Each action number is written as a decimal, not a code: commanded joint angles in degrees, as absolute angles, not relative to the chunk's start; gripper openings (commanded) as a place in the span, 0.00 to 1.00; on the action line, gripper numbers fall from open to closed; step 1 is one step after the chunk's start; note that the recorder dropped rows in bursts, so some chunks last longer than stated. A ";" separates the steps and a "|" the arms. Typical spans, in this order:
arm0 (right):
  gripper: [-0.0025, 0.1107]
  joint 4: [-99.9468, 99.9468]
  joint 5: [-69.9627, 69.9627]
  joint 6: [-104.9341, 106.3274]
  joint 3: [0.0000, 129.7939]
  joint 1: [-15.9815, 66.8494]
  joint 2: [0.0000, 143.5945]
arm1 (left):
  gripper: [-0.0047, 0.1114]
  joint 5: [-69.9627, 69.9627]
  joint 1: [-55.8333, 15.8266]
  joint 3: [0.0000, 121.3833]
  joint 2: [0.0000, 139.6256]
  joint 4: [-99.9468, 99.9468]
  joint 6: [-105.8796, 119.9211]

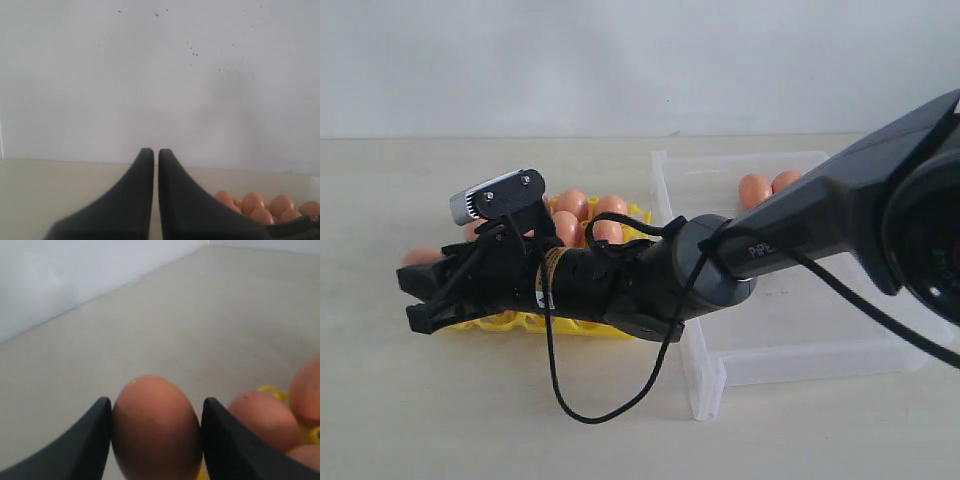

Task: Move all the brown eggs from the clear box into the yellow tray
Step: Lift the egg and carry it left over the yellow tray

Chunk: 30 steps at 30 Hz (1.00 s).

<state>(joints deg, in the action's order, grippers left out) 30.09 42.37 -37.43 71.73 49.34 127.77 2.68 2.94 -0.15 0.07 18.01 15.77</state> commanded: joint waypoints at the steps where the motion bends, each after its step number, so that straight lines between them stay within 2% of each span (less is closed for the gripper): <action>1: 0.02 25.25 37.93 -36.21 72.03 49.17 128.04 | 0.07 3.00 2.71 0.00 0.00 18.28 15.97; 11: 0.02 23.60 37.75 -44.86 72.06 49.17 128.13 | 0.07 3.00 2.71 0.00 0.00 18.28 15.97; 16: 0.02 23.83 32.26 -54.03 72.06 49.17 128.13 | 0.07 3.00 2.71 0.00 0.00 18.28 15.97; 24: 0.02 28.97 30.87 -55.30 73.84 50.76 128.13 | 0.07 3.00 2.71 0.00 0.00 18.28 15.97; 30: 0.02 31.29 17.99 -53.43 80.66 53.83 128.13 | 0.07 3.00 2.71 0.00 0.00 18.28 15.97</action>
<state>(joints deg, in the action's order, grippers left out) 30.20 23.58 -54.38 77.80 52.92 128.13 2.68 2.94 -0.15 0.07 18.01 15.77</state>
